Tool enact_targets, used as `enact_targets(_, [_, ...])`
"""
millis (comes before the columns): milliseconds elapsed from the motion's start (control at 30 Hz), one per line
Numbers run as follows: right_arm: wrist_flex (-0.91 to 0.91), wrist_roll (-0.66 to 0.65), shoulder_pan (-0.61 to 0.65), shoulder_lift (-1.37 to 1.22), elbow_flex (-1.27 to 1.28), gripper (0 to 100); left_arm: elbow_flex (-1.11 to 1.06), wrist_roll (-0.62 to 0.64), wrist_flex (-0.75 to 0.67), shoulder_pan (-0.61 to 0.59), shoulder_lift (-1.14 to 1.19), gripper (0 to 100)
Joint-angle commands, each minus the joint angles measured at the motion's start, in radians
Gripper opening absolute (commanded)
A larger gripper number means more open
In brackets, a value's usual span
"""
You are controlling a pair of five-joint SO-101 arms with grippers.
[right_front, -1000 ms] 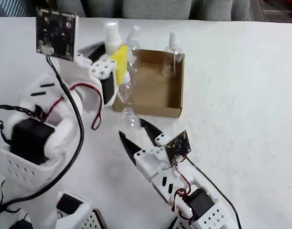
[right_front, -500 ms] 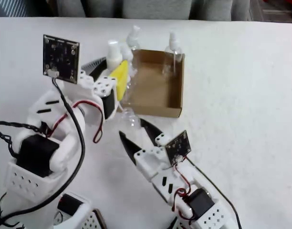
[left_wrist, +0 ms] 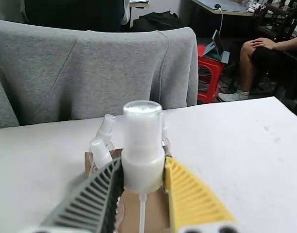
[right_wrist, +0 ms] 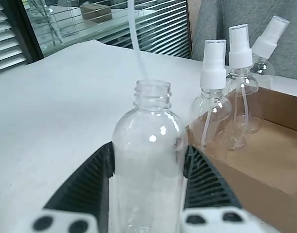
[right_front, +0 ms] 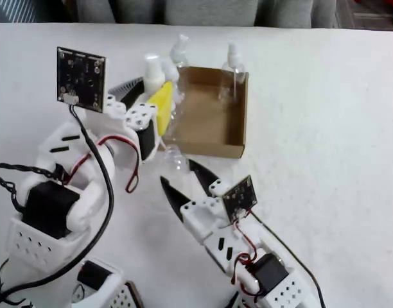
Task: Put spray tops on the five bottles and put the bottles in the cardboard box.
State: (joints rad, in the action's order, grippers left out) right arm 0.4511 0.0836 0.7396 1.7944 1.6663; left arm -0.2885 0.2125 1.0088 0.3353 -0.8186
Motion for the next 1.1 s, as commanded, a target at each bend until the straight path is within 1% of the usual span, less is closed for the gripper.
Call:
enact_targets(0, [-0.027, 0.003, 0.008, 0.008, 0.014, 1.5, 0.014, 0.066, -0.028, 0.047, -0.025, 2])
enact_targets(133, [-0.027, 0.003, 0.008, 0.008, 0.014, 1.5, 0.006, 0.071, -0.025, 0.071, -0.021, 2])
enact_targets(433, [-0.027, 0.003, 0.008, 0.008, 0.014, 1.5, -0.081, 0.069, -0.029, 0.065, -0.025, 2])
enact_targets(533, [-0.027, 0.003, 0.008, 0.008, 0.014, 1.5, -0.041, 0.069, -0.026, 0.056, -0.027, 2])
enact_targets(733, [-0.027, 0.002, 0.008, 0.008, 0.023, 1.5, 0.112, 0.069, -0.023, -0.038, -0.027, 2])
enact_targets(933, [-0.027, 0.002, 0.008, 0.008, 0.023, 1.5, 0.115, 0.069, -0.005, -0.061, -0.027, 2])
enact_targets(1067, [-0.027, 0.002, 0.008, 0.008, 0.023, 1.5, 0.117, 0.069, 0.054, -0.05, -0.027, 2])
